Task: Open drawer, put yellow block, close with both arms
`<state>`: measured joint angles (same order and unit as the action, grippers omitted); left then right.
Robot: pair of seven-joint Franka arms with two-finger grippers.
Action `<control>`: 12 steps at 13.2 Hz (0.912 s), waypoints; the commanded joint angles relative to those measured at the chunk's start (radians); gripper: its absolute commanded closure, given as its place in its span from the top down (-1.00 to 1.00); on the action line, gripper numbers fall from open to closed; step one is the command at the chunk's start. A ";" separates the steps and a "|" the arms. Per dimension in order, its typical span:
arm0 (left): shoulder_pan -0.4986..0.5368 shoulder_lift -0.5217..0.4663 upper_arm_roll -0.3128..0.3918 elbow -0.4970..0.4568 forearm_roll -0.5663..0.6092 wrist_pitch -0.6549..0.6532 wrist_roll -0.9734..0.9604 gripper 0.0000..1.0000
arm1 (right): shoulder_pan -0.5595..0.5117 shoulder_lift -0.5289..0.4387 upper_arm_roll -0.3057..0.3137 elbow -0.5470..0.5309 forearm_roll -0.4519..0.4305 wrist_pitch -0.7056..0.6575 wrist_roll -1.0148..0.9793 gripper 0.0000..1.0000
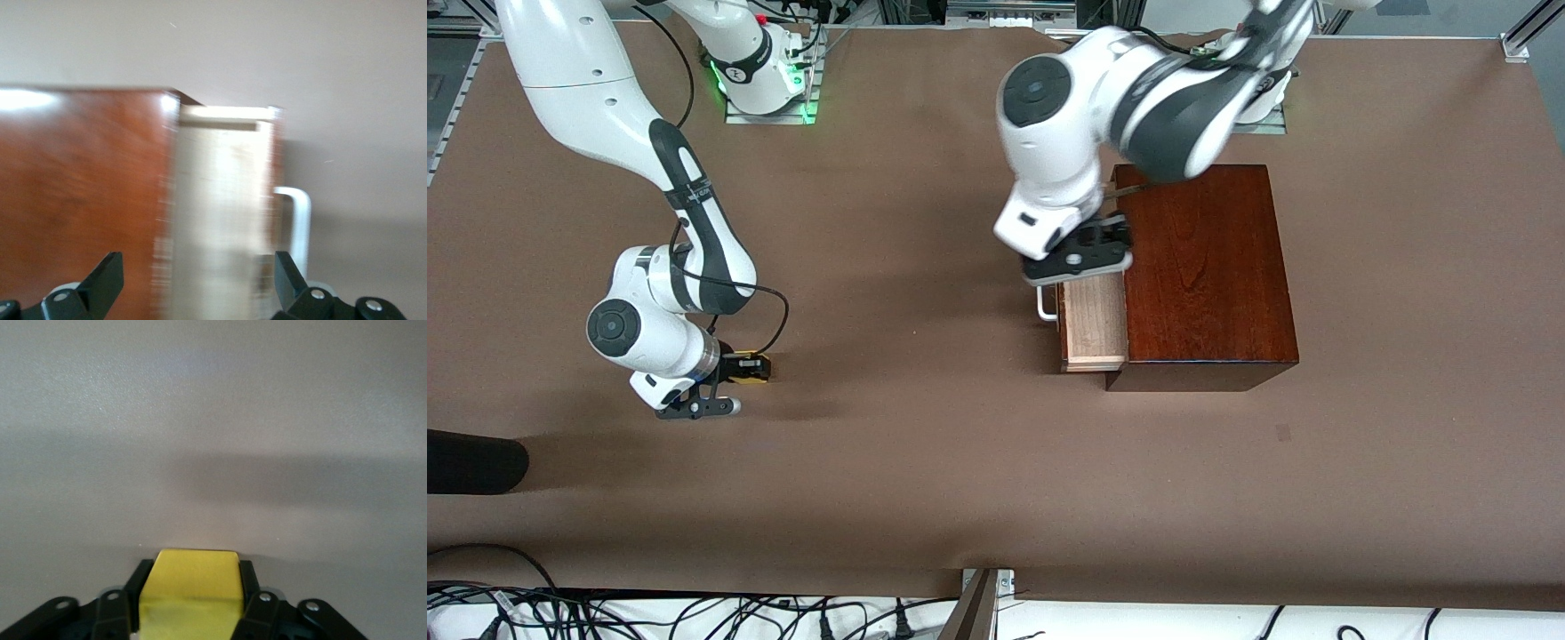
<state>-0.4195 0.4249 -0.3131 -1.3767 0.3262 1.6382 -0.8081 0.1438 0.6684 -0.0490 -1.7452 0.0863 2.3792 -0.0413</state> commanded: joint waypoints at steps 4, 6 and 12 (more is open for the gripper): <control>0.290 -0.187 -0.004 -0.036 -0.136 -0.144 0.542 1.00 | 0.002 -0.041 0.006 -0.019 0.009 0.003 -0.026 -0.55; 0.411 -0.241 -0.004 -0.091 -0.202 -0.163 0.636 1.00 | 0.028 -0.075 0.038 0.021 0.000 -0.052 -0.025 -0.61; 0.600 -0.452 -0.004 -0.387 -0.299 -0.087 0.805 1.00 | 0.189 -0.134 0.089 0.111 -0.003 -0.176 -0.025 -0.61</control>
<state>0.1241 0.0730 -0.3073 -1.6349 0.0552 1.5078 -0.0847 0.2833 0.5555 0.0237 -1.6394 0.0856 2.2230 -0.0569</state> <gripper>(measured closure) 0.000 0.445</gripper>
